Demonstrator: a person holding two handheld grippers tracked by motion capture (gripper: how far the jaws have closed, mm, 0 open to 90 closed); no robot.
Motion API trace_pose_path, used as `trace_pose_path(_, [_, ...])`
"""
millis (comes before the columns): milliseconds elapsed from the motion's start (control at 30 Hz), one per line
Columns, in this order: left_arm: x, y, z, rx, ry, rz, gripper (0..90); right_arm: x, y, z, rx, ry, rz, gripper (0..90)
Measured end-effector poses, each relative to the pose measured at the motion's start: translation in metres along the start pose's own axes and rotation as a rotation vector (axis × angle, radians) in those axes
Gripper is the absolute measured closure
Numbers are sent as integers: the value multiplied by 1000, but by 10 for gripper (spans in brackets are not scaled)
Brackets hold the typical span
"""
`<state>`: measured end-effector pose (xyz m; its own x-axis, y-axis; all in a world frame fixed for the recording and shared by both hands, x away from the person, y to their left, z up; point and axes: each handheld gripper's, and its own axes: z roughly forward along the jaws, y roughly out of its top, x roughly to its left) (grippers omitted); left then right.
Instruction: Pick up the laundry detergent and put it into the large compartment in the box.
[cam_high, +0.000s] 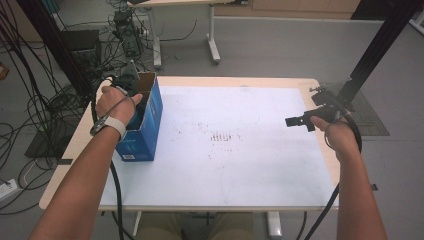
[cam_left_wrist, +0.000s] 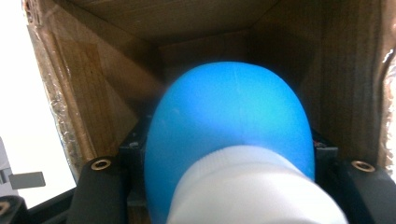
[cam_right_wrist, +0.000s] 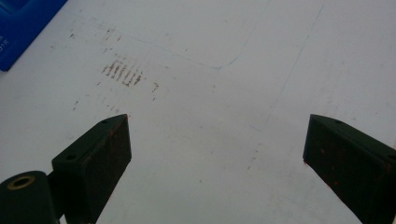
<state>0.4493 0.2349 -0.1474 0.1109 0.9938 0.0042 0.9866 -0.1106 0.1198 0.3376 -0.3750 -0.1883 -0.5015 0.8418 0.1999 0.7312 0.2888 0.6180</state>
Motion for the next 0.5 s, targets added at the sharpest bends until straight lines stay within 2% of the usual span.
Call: trace_pose_path(500, [0, 0, 0, -1, 1, 6, 377, 0, 0, 0, -2, 2, -2, 77])
